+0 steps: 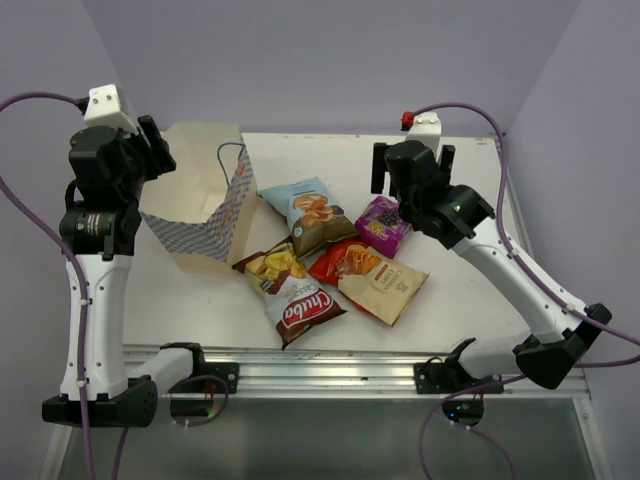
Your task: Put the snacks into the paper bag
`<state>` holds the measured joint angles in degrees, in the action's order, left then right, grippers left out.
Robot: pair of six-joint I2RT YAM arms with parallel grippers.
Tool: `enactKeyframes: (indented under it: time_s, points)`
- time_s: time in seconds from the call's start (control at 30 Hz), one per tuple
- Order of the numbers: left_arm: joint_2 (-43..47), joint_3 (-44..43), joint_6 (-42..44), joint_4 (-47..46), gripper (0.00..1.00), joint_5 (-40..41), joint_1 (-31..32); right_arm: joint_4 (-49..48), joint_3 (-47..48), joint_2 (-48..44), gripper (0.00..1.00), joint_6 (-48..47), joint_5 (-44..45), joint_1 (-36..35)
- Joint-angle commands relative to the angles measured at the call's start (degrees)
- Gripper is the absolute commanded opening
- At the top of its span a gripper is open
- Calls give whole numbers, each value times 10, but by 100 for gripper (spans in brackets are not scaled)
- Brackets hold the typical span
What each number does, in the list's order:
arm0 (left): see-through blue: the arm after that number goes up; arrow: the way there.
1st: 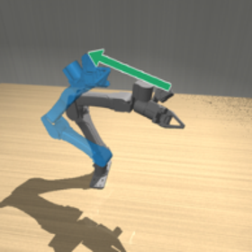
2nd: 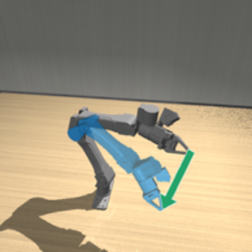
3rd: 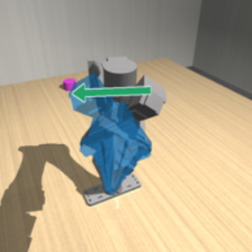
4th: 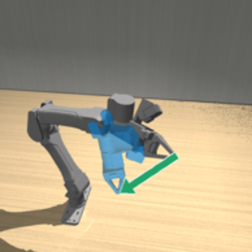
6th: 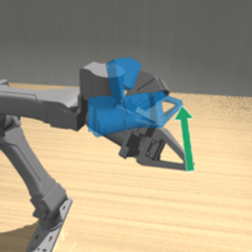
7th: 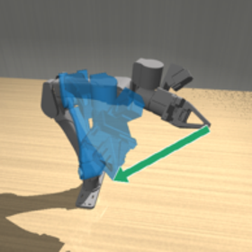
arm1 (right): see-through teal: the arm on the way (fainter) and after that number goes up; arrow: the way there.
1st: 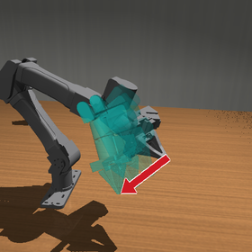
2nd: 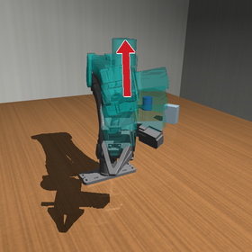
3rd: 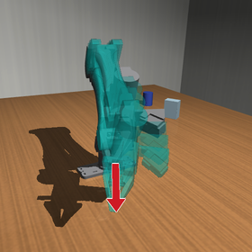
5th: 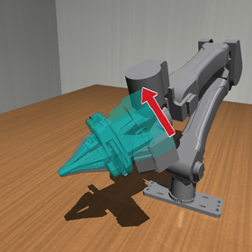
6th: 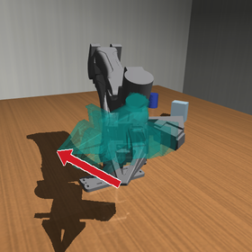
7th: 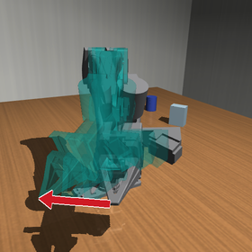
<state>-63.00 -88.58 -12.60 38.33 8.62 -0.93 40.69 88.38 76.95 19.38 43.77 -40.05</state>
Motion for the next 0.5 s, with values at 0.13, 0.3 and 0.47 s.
enactKeyframes:
  time_s: [0.13, 0.3, 0.47]
  points:
    - [-5, 7, -20, 62, 73, 183, 3, -25, 16, -11, 99, -6, 0, 2]
    - [12, 98, -18, 73, 64, 206, 3, -24, 26, 5, 99, -7, -21, 2]
    - [15, 138, -15, 56, 57, 169, -13, -25, 28, 10, 99, -7, -38, 2]
